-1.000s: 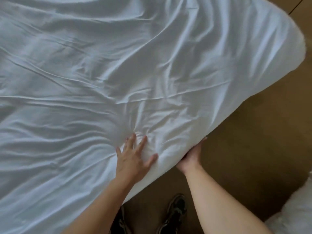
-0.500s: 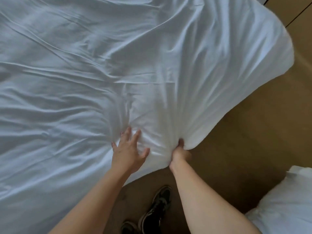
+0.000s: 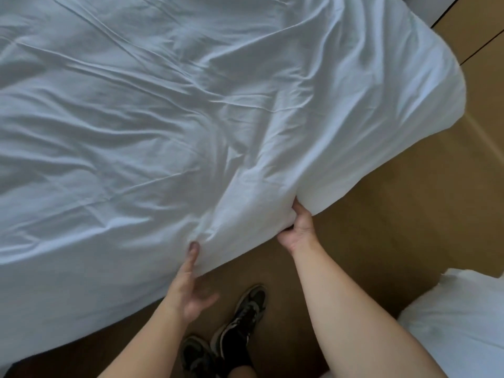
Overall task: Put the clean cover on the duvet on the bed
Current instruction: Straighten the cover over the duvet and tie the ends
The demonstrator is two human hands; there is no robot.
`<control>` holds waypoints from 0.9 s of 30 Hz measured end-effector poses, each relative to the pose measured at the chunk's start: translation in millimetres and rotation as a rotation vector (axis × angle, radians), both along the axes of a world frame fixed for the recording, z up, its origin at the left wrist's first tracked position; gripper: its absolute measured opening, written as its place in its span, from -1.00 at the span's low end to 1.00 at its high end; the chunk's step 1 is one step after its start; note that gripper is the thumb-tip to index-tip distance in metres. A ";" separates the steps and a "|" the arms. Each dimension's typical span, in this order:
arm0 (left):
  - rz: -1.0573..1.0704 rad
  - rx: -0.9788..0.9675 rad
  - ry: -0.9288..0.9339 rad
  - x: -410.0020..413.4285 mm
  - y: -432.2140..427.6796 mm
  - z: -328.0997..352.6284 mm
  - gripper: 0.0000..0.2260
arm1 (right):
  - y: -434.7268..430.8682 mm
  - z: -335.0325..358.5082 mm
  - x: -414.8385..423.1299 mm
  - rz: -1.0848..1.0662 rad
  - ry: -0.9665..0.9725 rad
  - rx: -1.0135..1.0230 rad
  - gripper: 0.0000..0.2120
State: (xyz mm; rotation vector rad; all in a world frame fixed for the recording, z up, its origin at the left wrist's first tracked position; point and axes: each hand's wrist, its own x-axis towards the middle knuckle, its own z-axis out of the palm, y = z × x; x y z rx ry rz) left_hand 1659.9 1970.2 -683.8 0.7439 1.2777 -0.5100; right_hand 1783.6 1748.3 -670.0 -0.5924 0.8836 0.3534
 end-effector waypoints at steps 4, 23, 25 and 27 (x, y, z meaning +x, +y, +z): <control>0.586 -0.336 -0.229 6.8 -10.6 -0.4 -0.05 | 4.9 -5.5 -10.4 0.031 0.041 -0.108 -0.43; 0.728 -0.095 -0.172 44.2 -107.3 16.1 -0.30 | -77.1 1.4 24.4 0.043 -0.065 -0.039 -0.23; 0.678 -0.222 -0.323 58.9 -140.4 20.5 -0.28 | -83.9 -8.6 38.7 0.162 -0.023 -0.001 -0.28; 0.615 -0.361 -0.432 71.0 -192.4 31.0 -0.24 | -89.6 -14.9 36.2 0.253 0.019 0.069 -0.27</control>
